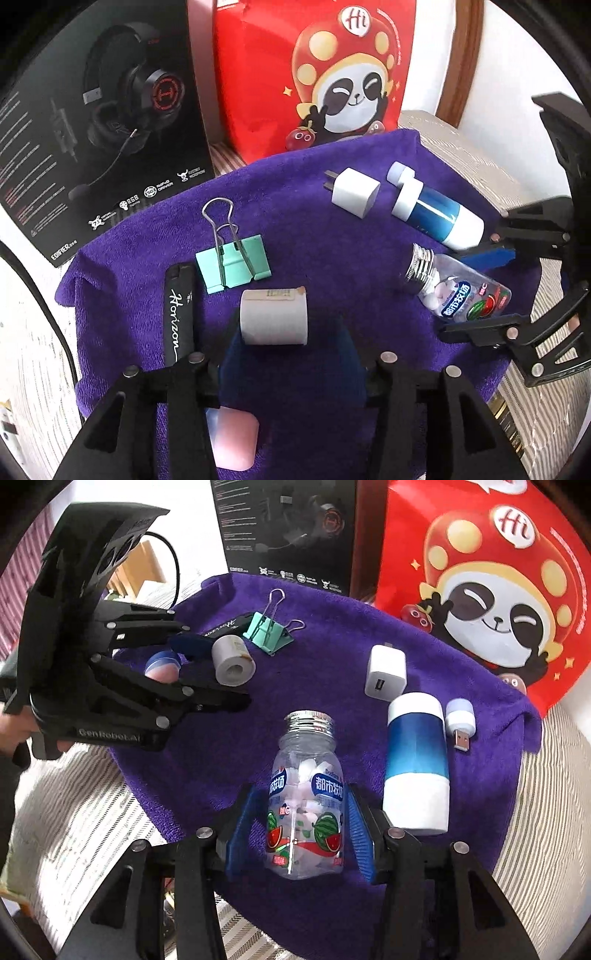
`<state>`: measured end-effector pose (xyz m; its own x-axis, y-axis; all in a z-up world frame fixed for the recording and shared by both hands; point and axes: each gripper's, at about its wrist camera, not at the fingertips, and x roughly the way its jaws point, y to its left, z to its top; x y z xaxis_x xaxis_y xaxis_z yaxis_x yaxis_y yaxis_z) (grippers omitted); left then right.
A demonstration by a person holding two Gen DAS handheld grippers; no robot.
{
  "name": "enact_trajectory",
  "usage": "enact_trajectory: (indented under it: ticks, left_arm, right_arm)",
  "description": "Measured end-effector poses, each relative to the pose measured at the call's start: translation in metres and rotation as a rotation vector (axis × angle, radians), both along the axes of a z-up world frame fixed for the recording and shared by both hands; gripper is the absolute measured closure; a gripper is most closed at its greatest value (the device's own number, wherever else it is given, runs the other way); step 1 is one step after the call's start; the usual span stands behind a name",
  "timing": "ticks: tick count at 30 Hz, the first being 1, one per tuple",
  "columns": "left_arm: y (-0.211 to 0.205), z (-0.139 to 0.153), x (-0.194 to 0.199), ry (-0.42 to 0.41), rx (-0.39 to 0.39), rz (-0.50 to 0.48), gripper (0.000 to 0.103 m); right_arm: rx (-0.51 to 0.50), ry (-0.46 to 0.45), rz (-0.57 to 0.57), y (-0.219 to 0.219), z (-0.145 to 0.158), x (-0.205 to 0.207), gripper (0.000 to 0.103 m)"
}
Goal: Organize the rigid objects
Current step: 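Carry tape roll and candy bottle onto the towel while both tools open to release, then grasp the pink tube with the left tool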
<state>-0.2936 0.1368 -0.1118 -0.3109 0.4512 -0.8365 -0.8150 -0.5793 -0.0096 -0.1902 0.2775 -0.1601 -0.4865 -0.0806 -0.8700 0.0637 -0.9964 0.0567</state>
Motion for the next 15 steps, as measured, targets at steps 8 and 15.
enact_trajectory:
  ticks: [8, 15]
  left_arm:
    - [-0.024, 0.026, 0.014, 0.050, 0.107, 0.086, 0.033]
    - [-0.052, 0.056, 0.046, 0.050, 0.194, 0.148, 0.008]
  right_arm:
    - [-0.029, 0.032, -0.058, 0.002, 0.021, 0.024, 0.049]
    - [-0.069, 0.099, -0.179, -0.001, 0.047, 0.066, 0.018]
